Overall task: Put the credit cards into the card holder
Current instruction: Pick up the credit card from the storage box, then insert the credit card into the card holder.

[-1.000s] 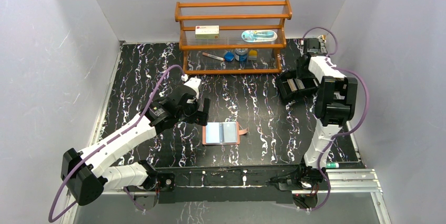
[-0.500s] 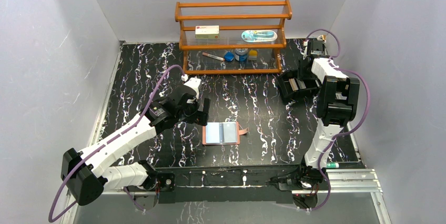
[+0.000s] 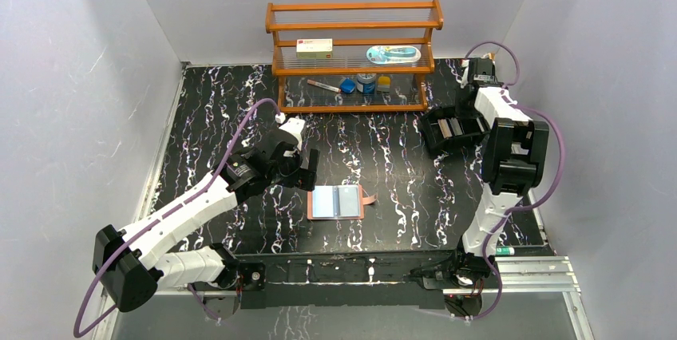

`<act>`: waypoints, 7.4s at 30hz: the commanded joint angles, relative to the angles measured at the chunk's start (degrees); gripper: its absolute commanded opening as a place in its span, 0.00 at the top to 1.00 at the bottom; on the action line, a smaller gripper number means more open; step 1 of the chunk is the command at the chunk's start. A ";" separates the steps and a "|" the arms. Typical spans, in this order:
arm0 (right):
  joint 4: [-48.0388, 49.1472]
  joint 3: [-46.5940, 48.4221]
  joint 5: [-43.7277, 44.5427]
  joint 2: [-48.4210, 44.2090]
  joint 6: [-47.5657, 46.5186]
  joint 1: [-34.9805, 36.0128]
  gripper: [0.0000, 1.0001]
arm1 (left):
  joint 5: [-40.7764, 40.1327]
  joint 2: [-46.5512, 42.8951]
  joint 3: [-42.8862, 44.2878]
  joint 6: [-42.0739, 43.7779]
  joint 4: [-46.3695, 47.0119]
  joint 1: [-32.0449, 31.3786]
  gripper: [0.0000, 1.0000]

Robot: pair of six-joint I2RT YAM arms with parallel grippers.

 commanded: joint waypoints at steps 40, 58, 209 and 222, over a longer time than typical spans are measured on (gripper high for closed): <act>-12.25 2.76 7.71 -24.44 15.42 21.90 1.00 | -0.98 3.09 1.12 -3.37 -1.63 -0.04 0.02; 27.32 -38.45 -23.96 -43.60 42.68 34.21 1.00 | 21.26 13.84 -2.87 -14.19 2.36 7.93 0.36; 17.15 -39.26 -1.71 -37.15 44.61 53.62 0.49 | 33.85 15.09 -14.54 -21.78 14.96 14.15 0.58; 5.18 -40.85 3.80 -40.89 41.15 47.38 0.47 | 33.99 18.70 -13.90 -21.18 16.92 14.16 0.42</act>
